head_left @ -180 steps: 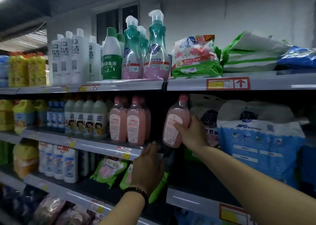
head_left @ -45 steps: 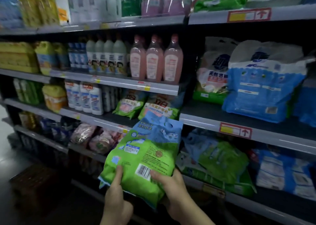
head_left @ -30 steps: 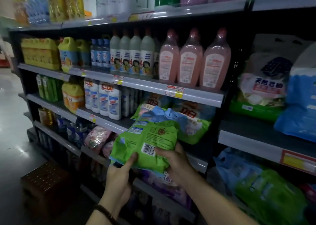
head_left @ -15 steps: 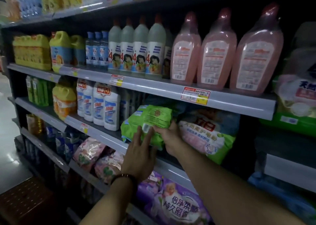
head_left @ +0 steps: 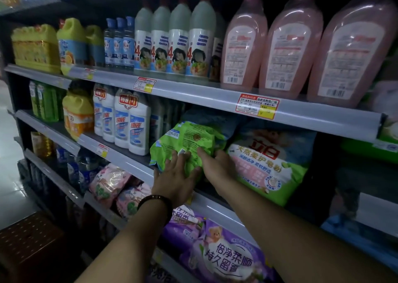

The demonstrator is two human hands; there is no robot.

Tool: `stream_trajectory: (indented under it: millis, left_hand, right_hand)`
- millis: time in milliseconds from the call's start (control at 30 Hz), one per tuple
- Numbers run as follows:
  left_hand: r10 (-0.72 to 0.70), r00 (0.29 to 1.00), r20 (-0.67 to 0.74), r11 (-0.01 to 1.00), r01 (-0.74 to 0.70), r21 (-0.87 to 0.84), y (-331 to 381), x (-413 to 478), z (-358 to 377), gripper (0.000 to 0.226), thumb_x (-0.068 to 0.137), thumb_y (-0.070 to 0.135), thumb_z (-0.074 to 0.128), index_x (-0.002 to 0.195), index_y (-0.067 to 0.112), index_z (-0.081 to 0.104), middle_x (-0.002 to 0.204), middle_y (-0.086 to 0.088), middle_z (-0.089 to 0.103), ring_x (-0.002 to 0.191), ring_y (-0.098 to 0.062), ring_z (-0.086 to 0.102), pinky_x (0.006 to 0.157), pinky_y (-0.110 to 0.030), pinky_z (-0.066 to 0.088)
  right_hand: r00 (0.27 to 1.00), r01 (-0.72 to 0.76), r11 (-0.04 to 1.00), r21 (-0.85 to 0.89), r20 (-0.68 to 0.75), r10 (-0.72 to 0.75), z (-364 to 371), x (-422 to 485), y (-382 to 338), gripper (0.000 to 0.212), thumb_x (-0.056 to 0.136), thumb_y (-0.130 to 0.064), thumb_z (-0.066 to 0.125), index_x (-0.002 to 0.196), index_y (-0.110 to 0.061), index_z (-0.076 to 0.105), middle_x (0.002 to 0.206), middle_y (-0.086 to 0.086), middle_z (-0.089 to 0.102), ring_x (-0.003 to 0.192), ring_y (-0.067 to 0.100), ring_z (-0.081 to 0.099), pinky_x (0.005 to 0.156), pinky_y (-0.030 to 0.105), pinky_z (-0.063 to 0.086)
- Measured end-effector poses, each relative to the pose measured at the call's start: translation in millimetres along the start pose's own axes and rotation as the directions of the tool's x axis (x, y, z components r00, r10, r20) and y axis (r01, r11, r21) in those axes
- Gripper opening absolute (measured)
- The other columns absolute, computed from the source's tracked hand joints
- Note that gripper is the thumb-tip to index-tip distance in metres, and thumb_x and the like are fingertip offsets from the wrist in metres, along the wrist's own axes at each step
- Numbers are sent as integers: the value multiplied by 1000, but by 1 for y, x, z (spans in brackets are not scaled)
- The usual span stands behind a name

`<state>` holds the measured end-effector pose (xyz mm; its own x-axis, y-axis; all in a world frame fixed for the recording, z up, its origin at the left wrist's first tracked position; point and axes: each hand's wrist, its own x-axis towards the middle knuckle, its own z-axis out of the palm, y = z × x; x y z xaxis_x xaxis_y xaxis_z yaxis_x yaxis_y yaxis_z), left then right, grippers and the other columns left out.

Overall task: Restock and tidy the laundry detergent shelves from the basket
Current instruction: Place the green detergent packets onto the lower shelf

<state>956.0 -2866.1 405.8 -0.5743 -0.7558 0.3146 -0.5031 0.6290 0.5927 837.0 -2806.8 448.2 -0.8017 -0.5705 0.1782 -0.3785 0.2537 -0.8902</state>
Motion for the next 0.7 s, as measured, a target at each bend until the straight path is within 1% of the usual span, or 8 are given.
stream_trajectory:
  millis: [100,200,233,333,433,500,567,700]
  left_hand:
    - [-48,999,22,998,47,33,2,7,-3,57,103,65,38,155,47,24,179,5,5,164,-27,12,127,-68,3]
    - [-135,987,87,990,131,43,6,19,-10,55,103,63,41,153,46,28,177,7,14,163,-27,15,125,-70,1]
    - [-157,983,100,987,153,47,8,20,-13,55,102,63,43,153,47,28,177,7,16,163,-27,16,125,-70,2]
    - [-223,968,112,975,222,18,16,18,-18,56,100,61,50,151,46,31,174,2,24,158,-32,30,122,-72,8]
    - [-280,954,106,955,266,128,39,3,-21,58,97,48,53,151,42,34,162,-7,40,145,-38,47,119,-68,24]
    - [-235,970,66,961,221,168,63,-19,-20,51,95,41,58,143,28,45,145,-15,53,133,-42,56,113,-59,41]
    - [-147,989,26,972,140,187,87,-47,-17,45,94,47,58,129,20,55,130,-16,61,120,-44,63,103,-53,50]
    - [55,994,96,985,-70,155,135,-106,-12,50,78,51,40,114,30,69,113,-5,73,109,-38,71,88,-49,59]
  right_hand:
    - [996,-71,997,-13,44,71,0,11,-9,63,76,-71,69,109,-17,70,105,10,75,87,35,74,68,51,66]
    - [943,-222,975,21,260,210,-16,7,-24,52,94,-47,72,129,-11,59,116,18,71,93,39,75,66,46,65]
    - [944,-192,981,-42,267,196,-22,4,-26,47,96,-42,71,129,-10,60,116,18,72,94,38,74,70,43,64]
    - [986,68,954,-293,168,-19,-45,-26,-21,28,94,-34,66,109,-11,71,104,12,73,92,31,70,74,32,57]
    - [959,175,937,-303,270,-92,-80,-61,-12,33,95,-33,68,123,-14,69,121,9,71,111,29,66,80,27,45]
    - [949,210,927,-311,293,-117,-111,-78,-10,34,98,-33,68,127,-15,68,127,8,70,116,27,64,83,27,44]
    - [948,229,918,-325,288,-134,-140,-94,-7,31,99,-33,68,124,-14,70,127,8,70,117,27,64,88,28,47]
    - [947,245,915,-320,282,-155,-193,-139,5,20,96,-32,70,109,-18,74,115,6,75,108,24,68,91,33,55]
